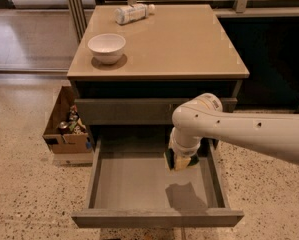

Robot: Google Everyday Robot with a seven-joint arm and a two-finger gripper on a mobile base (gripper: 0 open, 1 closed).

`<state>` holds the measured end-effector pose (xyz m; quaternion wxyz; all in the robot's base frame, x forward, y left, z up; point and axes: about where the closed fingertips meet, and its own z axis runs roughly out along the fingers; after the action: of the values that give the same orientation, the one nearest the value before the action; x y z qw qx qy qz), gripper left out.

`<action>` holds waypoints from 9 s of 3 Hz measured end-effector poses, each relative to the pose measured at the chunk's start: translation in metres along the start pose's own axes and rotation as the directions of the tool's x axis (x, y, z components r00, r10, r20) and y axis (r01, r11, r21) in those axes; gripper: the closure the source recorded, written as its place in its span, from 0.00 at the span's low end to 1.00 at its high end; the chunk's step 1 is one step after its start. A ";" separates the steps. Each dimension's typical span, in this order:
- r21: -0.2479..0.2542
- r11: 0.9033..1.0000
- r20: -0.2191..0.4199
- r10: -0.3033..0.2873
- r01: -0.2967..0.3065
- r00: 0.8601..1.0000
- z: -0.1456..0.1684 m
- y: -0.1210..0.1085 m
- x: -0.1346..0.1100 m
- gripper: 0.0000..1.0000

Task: Pick sponge from middle drawer and place on counter

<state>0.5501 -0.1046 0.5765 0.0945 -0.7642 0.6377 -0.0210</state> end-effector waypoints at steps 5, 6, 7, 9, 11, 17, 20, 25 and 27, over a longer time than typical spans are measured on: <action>0.047 0.995 -0.101 -0.079 0.084 0.992 -0.133 -0.048 -0.008 1.00; 0.069 0.993 -0.133 -0.082 0.092 0.988 -0.181 -0.061 -0.008 1.00; 0.070 0.993 -0.133 -0.082 0.092 0.988 -0.181 -0.061 -0.007 1.00; 0.135 0.981 -0.216 -0.107 0.138 0.971 -0.242 -0.079 -0.004 1.00; 0.190 0.959 -0.298 -0.147 0.209 0.943 -0.277 -0.098 -0.012 1.00; 0.281 0.894 -0.433 -0.207 0.350 0.877 -0.269 -0.183 -0.002 1.00; 0.231 0.890 -0.436 -0.267 0.394 0.859 -0.235 -0.244 0.006 1.00; 0.224 0.884 -0.548 -0.234 0.411 0.803 -0.257 -0.285 0.041 1.00; 0.160 0.913 -0.432 -0.276 0.374 0.859 -0.239 -0.288 0.040 1.00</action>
Offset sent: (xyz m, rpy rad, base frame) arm 0.0157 0.0027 0.0769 -0.0677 -0.0803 0.0325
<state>0.8002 -0.1236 0.8567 0.0483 -0.8238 0.4968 -0.2688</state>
